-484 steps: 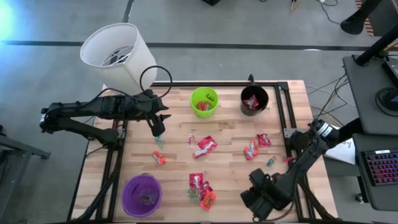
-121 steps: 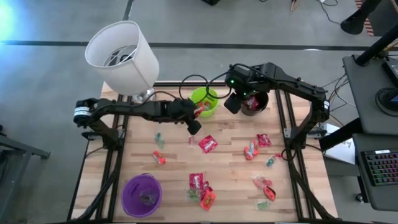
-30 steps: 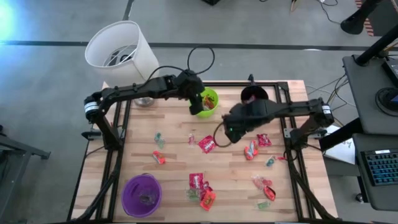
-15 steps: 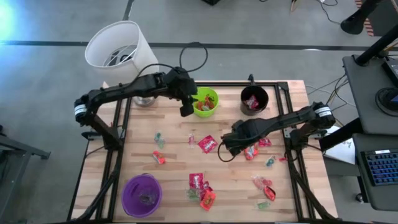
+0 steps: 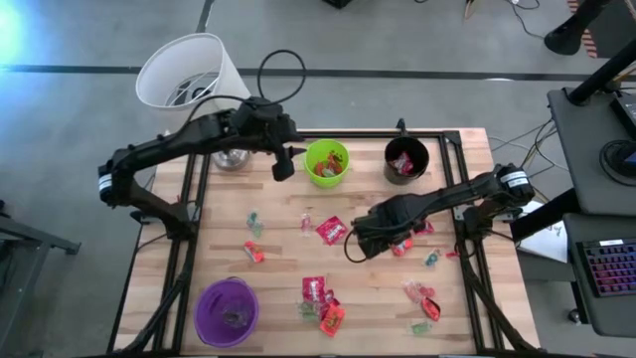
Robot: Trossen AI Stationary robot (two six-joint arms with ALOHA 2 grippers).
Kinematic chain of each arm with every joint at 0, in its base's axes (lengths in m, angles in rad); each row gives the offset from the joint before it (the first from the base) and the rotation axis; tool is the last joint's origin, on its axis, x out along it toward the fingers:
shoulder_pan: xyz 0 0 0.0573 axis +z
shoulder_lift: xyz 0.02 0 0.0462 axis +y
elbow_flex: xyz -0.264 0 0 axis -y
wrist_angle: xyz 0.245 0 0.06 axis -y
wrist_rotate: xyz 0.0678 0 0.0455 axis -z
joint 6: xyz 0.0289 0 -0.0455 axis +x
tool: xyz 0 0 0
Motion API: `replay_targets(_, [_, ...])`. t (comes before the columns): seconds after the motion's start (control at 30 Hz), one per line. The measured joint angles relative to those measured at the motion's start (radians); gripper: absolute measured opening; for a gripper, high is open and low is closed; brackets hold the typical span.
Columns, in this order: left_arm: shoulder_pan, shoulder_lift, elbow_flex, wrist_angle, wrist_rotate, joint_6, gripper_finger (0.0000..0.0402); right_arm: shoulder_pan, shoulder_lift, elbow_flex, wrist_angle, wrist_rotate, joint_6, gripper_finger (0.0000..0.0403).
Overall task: Sort candy
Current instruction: Put the orange chocolate into the green bucket
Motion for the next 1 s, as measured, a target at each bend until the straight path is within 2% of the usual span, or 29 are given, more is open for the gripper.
replay_targets(0.27, [0.000, -0.006, 0.000, -0.023, -0.001, 0.000, 0.0117, -0.007, 0.000, -0.037, 0.022, 0.007, -0.049, 0.0130])
replay_targets(0.47, [0.000, -0.016, 0.000, -0.045, -0.001, 0.000, 0.0116, -0.005, 0.001, -0.049, 0.021, 0.138, -0.034, 0.0138])
replay_targets(0.73, [0.000, -0.046, 0.000, -0.054, -0.001, 0.003, 0.0116, -0.007, 0.001, -0.068, 0.021, 0.135, -0.013, 0.0164])
replay_targets(0.9, [0.000, -0.061, 0.000, -0.062, -0.002, 0.004, 0.0116, 0.009, 0.001, -0.112, 0.030, 0.119, 0.100, 0.0164])
replay_targets(1.0, [0.000, -0.065, 0.000, -0.069, -0.003, 0.005, 0.0116, 0.026, 0.001, -0.152, 0.079, 0.074, 0.132, 0.0164])
